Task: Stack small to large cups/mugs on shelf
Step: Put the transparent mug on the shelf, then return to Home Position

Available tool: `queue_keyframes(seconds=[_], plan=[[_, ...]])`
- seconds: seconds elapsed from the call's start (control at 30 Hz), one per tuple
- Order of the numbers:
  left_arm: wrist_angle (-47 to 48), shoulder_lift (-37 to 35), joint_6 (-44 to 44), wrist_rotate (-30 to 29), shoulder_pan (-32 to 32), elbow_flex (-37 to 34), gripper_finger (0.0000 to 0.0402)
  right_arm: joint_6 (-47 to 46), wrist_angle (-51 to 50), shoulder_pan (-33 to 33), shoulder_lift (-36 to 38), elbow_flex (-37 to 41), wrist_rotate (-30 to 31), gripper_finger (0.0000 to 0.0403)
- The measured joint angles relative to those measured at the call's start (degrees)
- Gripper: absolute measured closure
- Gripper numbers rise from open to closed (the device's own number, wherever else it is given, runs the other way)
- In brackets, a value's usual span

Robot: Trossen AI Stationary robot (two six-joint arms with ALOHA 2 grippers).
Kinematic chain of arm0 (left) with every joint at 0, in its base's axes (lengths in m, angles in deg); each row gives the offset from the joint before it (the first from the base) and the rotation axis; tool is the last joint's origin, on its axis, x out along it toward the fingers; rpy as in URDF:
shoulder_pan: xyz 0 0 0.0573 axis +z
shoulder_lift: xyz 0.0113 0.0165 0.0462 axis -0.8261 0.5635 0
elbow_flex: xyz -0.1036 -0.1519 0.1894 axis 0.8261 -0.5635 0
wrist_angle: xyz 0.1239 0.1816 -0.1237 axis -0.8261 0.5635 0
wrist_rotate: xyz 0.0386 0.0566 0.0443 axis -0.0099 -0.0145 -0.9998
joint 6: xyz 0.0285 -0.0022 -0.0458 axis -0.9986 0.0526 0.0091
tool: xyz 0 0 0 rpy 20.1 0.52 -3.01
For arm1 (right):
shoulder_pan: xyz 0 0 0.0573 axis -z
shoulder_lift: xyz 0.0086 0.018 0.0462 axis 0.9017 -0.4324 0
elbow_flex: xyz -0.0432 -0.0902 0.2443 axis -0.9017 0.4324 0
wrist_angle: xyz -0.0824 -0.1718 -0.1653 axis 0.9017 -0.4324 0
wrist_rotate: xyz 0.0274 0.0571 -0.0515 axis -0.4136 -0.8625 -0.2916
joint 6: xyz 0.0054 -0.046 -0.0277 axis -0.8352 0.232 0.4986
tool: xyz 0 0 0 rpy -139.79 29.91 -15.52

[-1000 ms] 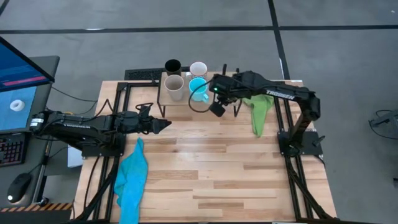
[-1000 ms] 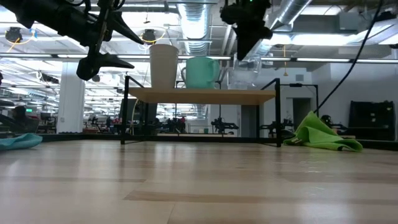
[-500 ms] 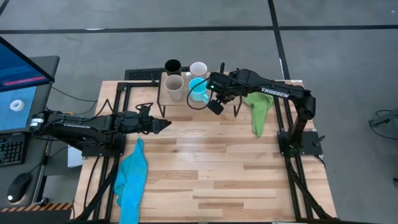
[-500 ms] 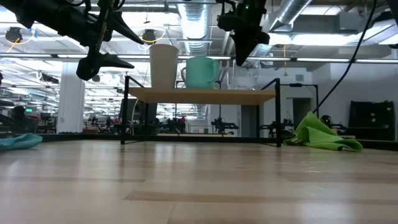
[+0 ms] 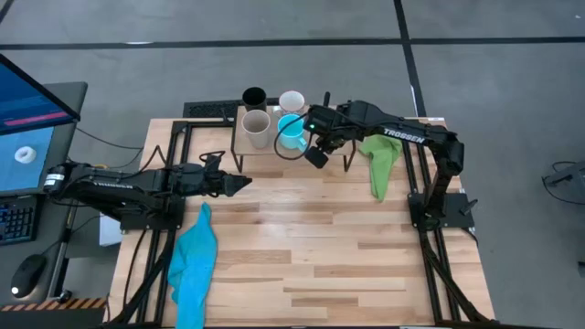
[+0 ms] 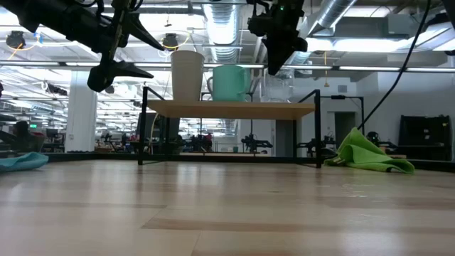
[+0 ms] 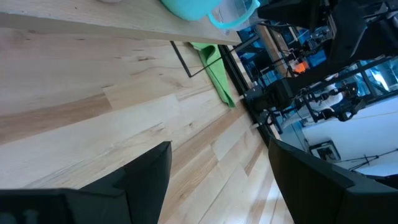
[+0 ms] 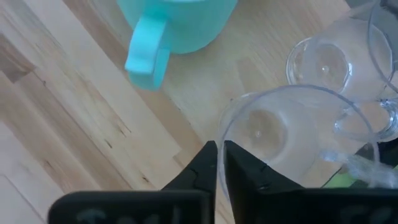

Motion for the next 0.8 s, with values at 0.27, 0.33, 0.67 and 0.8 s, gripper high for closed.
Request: queue_keyframes(seconds=[0.27, 0.33, 0.67, 0.8], plan=[[0.0, 0.0, 0.3, 0.0, 0.0, 0.0, 0.0141, 0.0, 0.2, 0.8, 0.0, 0.0, -1.0, 0.0317], [0.0, 0.0, 0.3, 0.0, 0.0, 0.0, 0.0141, 0.0, 0.3, 0.9, 0.0, 0.0, -1.0, 0.0312], [0.0, 0.0, 0.4, 0.0, 0.0, 0.0, 0.0141, -0.5, 1.9, 2.0, 0.0, 0.0, -1.0, 0.0244], [0.0, 0.0, 0.4, 0.0, 0.0, 0.0, 0.0141, -0.5, 1.7, 2.0, 0.2, 0.0, -1.0, 0.0203]])
